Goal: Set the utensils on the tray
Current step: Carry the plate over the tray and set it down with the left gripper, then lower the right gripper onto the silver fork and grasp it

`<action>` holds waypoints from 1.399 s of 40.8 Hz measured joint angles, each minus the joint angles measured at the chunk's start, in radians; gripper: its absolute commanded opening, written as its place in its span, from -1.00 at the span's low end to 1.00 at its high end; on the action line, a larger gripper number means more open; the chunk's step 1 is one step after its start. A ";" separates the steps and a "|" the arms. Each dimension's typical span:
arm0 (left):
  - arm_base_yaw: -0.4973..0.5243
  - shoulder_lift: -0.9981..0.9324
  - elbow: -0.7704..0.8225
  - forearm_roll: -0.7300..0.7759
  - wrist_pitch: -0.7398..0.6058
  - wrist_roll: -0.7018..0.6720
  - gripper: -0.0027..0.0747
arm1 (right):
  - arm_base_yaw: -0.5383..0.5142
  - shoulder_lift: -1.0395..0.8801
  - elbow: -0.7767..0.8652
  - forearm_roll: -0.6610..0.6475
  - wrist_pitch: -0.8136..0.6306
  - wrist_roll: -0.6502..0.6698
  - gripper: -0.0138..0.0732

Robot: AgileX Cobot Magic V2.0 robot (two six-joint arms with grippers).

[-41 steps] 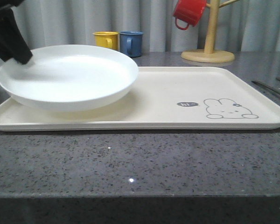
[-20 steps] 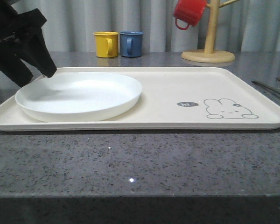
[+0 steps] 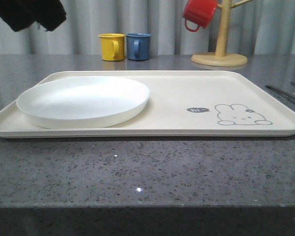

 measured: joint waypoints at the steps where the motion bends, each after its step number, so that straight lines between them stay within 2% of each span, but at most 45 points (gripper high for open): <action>1: -0.021 -0.023 0.012 0.022 0.000 -0.023 0.13 | 0.000 0.000 0.000 0.000 0.000 0.000 0.44; 4: -0.092 -0.132 0.072 0.075 -0.008 -0.095 0.13 | 0.000 0.000 0.000 0.000 0.000 0.000 0.44; 9: -0.147 -0.278 0.154 0.090 -0.033 -0.153 0.13 | 0.000 0.000 0.000 0.000 0.000 0.000 0.44; 21: -0.156 -0.618 0.336 0.098 -0.042 -0.172 0.13 | 0.000 0.000 0.000 0.000 -0.013 0.000 0.44; 30: -0.157 -0.671 0.347 0.100 -0.042 -0.174 0.13 | 0.035 0.041 -0.024 0.005 0.012 -0.013 0.44; 38: -0.157 -0.671 0.347 0.102 -0.042 -0.174 0.13 | 0.119 0.234 -0.136 0.007 0.153 -0.019 0.44; 51: -0.157 -0.671 0.347 0.102 -0.042 -0.174 0.13 | 0.134 0.621 -0.344 0.008 0.280 -0.020 0.43; 57: -0.157 -0.671 0.347 0.102 -0.042 -0.174 0.13 | 0.134 0.789 -0.429 0.008 0.300 -0.020 0.28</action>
